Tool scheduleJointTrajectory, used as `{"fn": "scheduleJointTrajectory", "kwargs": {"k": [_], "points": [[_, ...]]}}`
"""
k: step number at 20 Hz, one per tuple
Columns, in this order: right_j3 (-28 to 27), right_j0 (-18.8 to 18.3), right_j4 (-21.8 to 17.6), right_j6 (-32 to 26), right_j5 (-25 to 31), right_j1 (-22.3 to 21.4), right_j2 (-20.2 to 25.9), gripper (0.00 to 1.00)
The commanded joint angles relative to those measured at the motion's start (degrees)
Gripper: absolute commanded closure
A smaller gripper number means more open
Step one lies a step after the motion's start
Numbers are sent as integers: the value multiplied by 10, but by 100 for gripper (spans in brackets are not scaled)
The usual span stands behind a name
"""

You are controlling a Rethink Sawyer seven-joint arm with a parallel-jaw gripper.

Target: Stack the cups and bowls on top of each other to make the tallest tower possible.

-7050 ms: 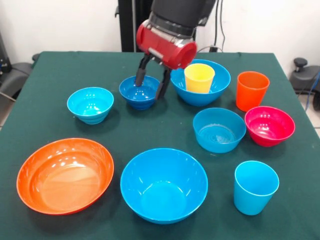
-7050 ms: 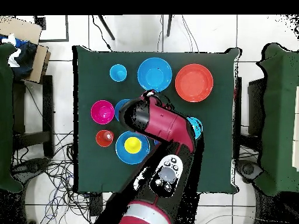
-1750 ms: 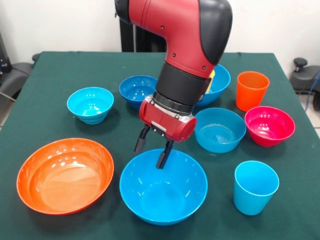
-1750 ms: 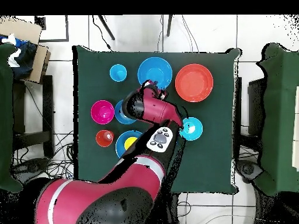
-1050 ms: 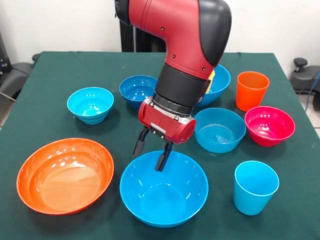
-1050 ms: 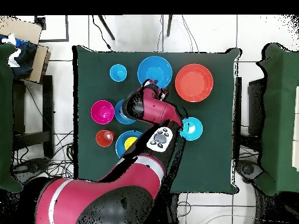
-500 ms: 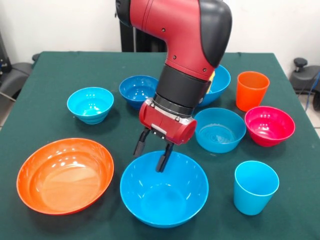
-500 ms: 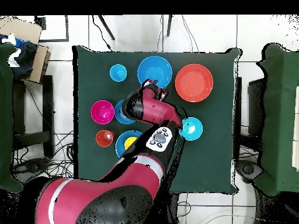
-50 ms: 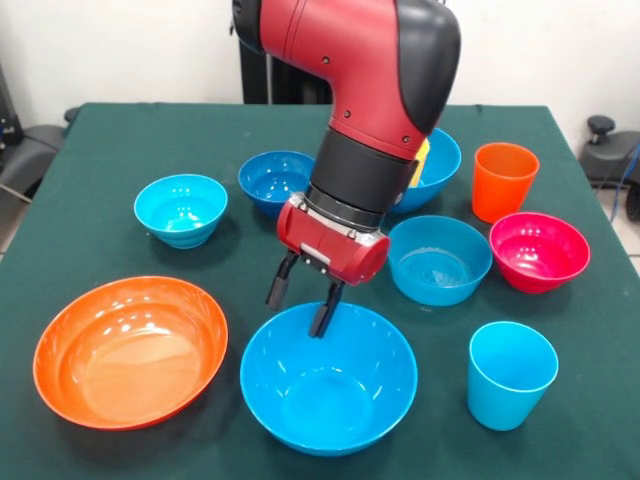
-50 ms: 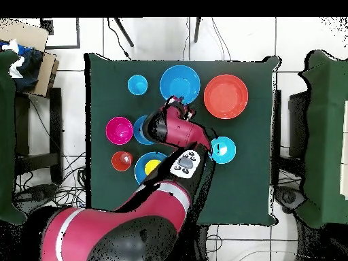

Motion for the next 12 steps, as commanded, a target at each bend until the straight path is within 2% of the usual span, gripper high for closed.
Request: {"fn": "scheduleJointTrajectory", "kwargs": {"k": [1, 12], "points": [[62, 7, -18, 90, -17, -21, 74, 0], [72, 22, -4, 95, -28, -18, 67, 0]]}}
